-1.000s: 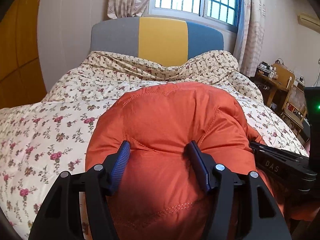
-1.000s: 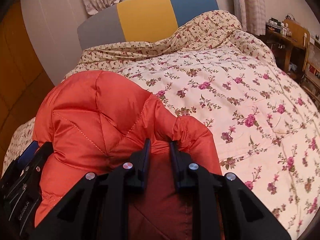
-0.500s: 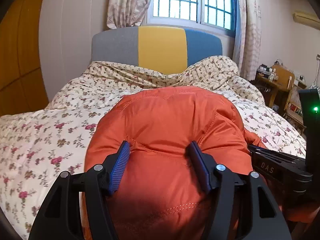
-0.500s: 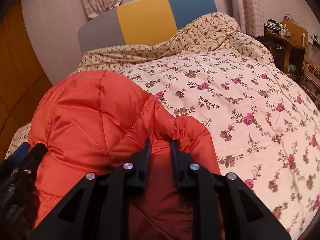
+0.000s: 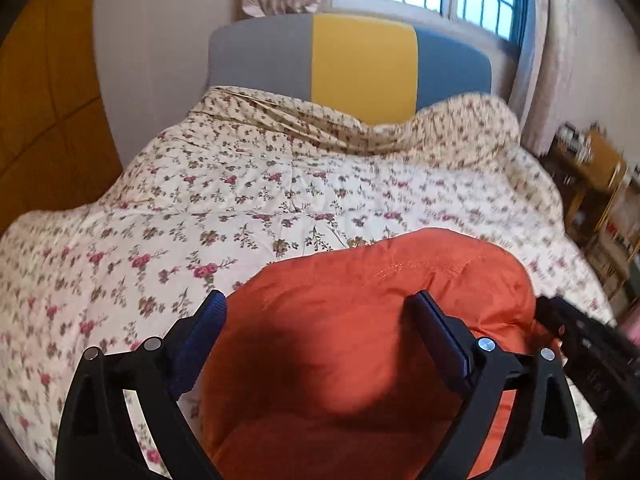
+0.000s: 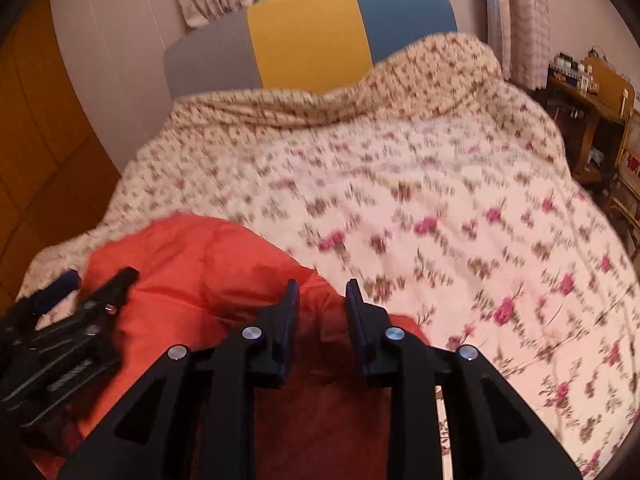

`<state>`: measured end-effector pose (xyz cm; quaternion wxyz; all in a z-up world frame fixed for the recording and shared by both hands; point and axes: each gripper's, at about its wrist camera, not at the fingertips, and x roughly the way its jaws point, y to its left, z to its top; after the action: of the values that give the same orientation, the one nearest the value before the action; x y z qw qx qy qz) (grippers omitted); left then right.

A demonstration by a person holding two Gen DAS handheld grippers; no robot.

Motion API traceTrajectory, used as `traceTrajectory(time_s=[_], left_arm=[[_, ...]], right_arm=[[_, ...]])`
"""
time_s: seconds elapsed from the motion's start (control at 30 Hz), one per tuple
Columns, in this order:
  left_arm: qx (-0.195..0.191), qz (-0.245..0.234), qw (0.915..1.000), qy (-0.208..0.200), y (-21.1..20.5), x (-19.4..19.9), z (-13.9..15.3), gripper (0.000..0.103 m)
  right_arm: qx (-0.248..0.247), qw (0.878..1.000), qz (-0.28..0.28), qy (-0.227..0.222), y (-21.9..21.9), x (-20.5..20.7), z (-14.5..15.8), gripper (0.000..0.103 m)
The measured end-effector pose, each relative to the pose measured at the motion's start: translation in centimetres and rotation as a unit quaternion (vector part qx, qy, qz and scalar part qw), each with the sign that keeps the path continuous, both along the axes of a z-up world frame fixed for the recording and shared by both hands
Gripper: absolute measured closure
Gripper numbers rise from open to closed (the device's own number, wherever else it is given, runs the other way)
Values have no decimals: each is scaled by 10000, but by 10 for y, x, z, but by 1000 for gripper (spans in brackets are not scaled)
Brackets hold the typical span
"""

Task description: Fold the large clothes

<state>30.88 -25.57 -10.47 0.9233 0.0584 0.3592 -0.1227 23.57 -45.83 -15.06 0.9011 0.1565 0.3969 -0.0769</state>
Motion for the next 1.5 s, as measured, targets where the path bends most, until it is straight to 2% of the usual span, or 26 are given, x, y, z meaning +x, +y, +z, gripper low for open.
traceTrajectory(time_s=[0.07,0.2,0.3,0.67,1.0,1.13,1.23,1.3,1.37,1.5], left_arm=[[207,5,9998,-20,-7,3,-10,10],[142,-70,9999,-11,-8,4,-27,10],[273,-74,9996,59,-13,11,-35,10],[248,-81,9994,228,-17,29,-61,9],[190,-89,9997,82,-14,22,-61,9],[194,-209,9996,27,-9,9,-55,9],[288,-422,9986,-147,-4,-15,-47,9],[343,-535,9976,-273,-3,-33,-43,8],[371,-656,9967,-297,0,-52,-38,8],[154,-826,9956,-407,15,-83,-41,7]], right_arm=[[321,9994,-128,48,-9,0,-20,80],[296,9991,-175,265,-11,10,-32,80],[276,9988,-246,318,-12,13,-40,80],[50,9986,-433,289,-10,19,-54,80],[28,9990,-444,-16,-7,9,-51,80],[-23,9984,-500,-245,-5,-6,-41,79],[29,9976,-520,-458,3,-29,-26,78],[33,9967,-441,-685,11,-50,-17,69],[-126,9956,-419,-829,19,-66,-18,68],[-126,9941,-509,-954,20,-70,-28,68]])
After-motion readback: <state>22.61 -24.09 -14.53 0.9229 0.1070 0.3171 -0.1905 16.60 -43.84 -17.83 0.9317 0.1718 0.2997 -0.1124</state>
